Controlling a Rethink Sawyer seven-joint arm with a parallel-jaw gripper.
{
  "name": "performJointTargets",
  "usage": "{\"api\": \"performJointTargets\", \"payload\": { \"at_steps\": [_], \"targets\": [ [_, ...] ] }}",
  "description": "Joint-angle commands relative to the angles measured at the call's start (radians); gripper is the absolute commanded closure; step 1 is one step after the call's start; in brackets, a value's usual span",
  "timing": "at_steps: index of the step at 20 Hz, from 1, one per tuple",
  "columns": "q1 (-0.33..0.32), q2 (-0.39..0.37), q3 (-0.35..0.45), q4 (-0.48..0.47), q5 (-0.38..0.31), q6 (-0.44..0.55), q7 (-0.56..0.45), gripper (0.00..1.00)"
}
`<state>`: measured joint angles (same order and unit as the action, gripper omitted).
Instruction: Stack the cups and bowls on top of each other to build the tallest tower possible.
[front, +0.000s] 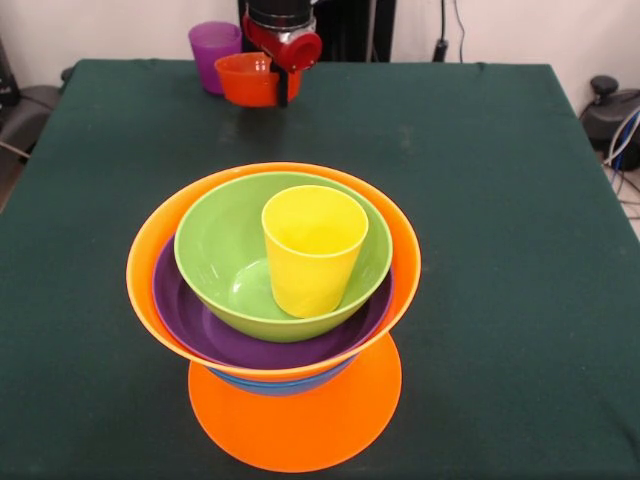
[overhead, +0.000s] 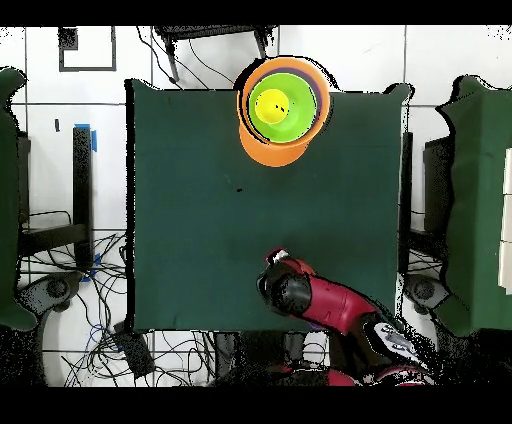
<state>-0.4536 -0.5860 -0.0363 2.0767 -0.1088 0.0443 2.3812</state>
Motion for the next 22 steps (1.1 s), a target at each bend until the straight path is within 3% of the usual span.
{"api": "performJointTargets", "payload": {
  "at_steps": [1, 15, 22],
  "targets": [
    [-0.001, -0.107, 0.132, -0.011, 0.068, 0.182, 0.074, 1.00],
    [0.108, -0.205, 0.061, -0.267, 0.084, 0.528, 0.040, 1.00],
    [0.142, -0.141, 0.054, -0.465, 0.071, 0.653, 0.055, 1.00]
  ]
}}
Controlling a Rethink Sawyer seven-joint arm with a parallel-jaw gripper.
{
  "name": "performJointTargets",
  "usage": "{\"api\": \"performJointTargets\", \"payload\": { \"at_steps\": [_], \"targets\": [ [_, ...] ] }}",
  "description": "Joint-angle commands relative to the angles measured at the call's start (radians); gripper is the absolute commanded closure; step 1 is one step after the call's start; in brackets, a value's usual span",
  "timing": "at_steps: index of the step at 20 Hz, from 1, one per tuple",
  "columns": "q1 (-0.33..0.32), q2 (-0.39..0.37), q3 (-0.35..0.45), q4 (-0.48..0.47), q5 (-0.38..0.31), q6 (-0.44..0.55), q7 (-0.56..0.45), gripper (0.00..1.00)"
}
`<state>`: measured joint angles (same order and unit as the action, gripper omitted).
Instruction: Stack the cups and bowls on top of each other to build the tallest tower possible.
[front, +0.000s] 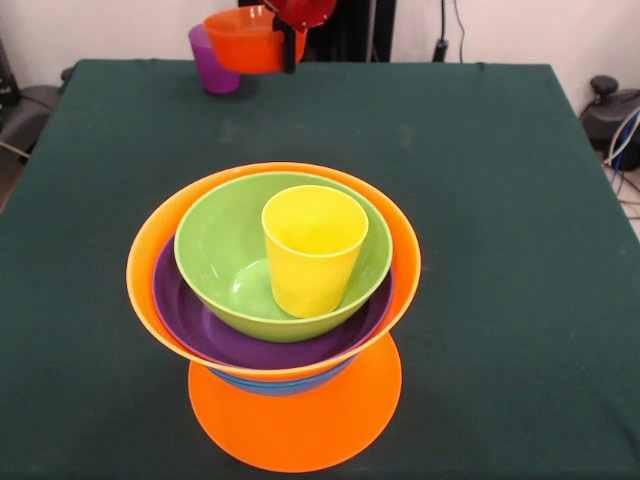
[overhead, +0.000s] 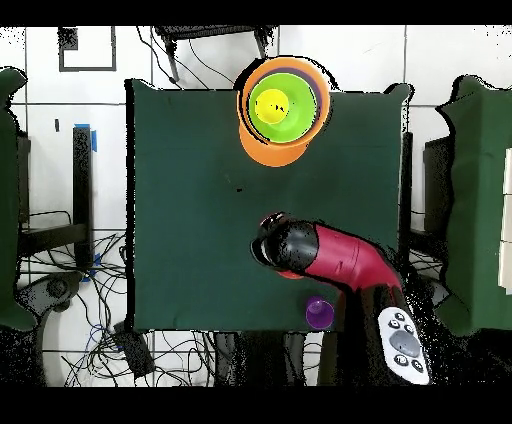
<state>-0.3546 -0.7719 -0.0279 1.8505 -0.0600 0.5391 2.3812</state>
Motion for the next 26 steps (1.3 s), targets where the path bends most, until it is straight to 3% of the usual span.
{"api": "performJointTargets", "payload": {
  "at_steps": [1, 6, 11, 20, 26],
  "targets": [
    [0.047, 0.052, 0.046, -0.258, 0.021, 0.165, 0.057, 1.00],
    [0.080, 0.110, 0.030, -0.414, 0.009, 0.257, 0.076, 1.00],
    [0.103, 0.133, 0.016, -0.510, 0.013, 0.349, 0.094, 1.00],
    [0.155, 0.223, -0.012, -0.789, 0.012, 0.616, 0.157, 1.00],
    [0.171, 0.308, -0.017, -0.927, 0.012, 0.657, 0.168, 1.00]
  ]
}}
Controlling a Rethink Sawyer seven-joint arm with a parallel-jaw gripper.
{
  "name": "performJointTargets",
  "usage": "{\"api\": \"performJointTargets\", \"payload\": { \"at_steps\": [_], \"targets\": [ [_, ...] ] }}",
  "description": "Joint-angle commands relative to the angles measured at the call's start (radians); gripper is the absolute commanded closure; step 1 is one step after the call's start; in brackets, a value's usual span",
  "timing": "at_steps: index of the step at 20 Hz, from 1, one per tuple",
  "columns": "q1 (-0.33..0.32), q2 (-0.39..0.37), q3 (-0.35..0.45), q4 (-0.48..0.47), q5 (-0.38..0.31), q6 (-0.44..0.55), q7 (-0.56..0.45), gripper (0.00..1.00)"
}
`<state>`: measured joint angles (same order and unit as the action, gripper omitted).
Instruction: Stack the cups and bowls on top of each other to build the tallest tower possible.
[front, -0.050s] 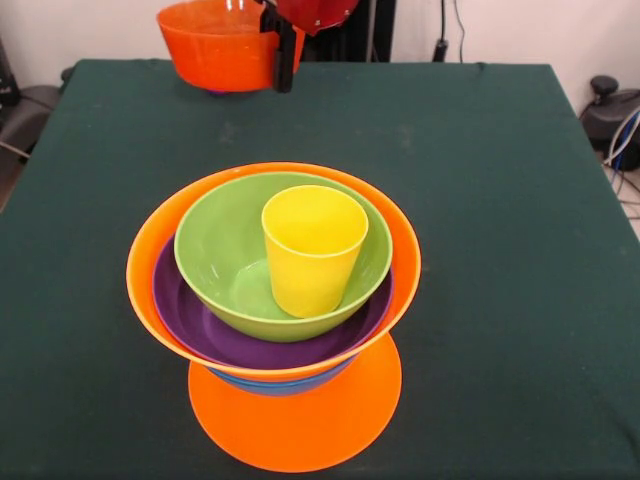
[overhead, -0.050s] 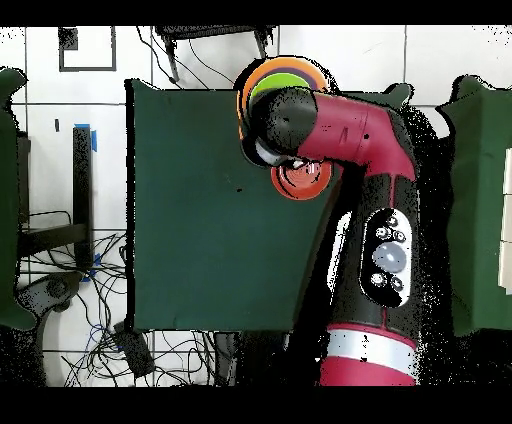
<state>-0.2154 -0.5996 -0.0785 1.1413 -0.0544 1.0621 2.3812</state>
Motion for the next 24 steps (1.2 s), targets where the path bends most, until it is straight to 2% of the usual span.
{"api": "performJointTargets", "payload": {
  "at_steps": [1, 5, 8, 12, 24],
  "targets": [
    [0.033, 0.152, 0.034, -0.241, 0.008, 0.138, 0.169, 1.00],
    [0.045, 0.226, 0.024, -0.332, 0.011, 0.143, 0.188, 1.00],
    [0.060, 0.282, 0.001, -0.425, 0.008, 0.196, 0.199, 1.00],
    [0.070, 0.330, -0.022, -0.494, 0.032, 0.245, 0.212, 1.00],
    [0.088, 0.353, -0.072, -0.523, 0.080, 0.267, 0.209, 1.00]
  ]
}}
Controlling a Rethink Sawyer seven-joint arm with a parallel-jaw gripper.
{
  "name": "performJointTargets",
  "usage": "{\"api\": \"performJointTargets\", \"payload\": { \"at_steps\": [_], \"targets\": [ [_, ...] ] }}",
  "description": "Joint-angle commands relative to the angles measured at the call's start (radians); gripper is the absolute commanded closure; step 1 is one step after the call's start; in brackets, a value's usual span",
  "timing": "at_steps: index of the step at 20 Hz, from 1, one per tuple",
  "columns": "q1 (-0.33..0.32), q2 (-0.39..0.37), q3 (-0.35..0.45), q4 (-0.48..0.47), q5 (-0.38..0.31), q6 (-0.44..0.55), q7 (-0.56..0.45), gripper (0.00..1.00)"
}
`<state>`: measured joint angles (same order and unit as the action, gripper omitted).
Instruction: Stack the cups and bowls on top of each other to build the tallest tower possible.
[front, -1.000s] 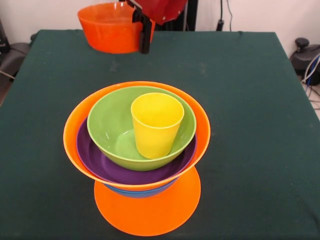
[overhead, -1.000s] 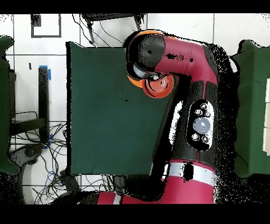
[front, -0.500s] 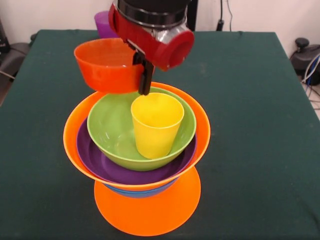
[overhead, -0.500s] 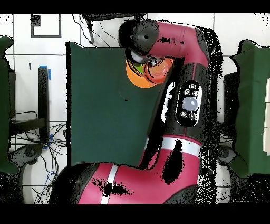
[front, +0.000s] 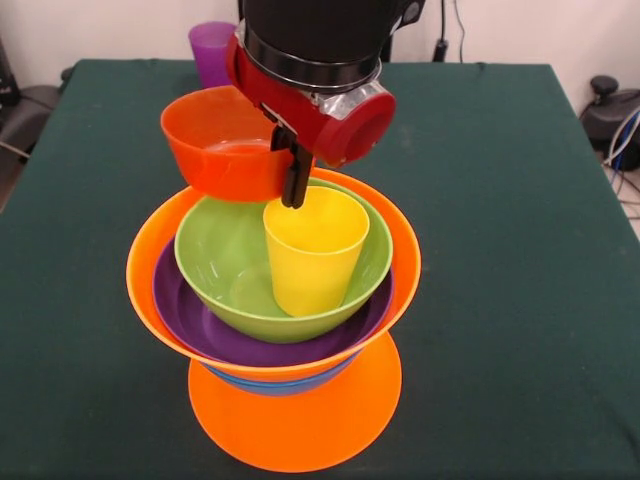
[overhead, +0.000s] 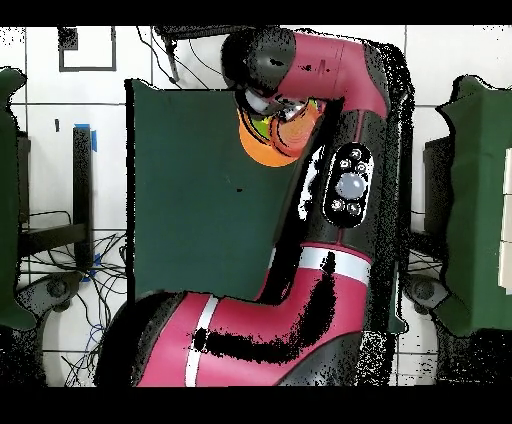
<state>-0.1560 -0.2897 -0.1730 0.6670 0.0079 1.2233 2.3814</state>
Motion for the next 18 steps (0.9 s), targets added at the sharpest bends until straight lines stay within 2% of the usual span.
{"api": "performJointTargets", "payload": {
  "at_steps": [1, 11, 14, 18],
  "targets": [
    [0.030, 0.049, 0.018, -0.058, 0.022, 0.109, 0.208, 1.00],
    [0.040, 0.064, -0.022, -0.081, 0.055, 0.120, 0.195, 1.00],
    [0.042, 0.087, -0.042, -0.159, 0.068, 0.191, 0.186, 1.00],
    [0.050, 0.103, -0.065, -0.205, 0.088, 0.236, 0.196, 1.00]
  ]
}}
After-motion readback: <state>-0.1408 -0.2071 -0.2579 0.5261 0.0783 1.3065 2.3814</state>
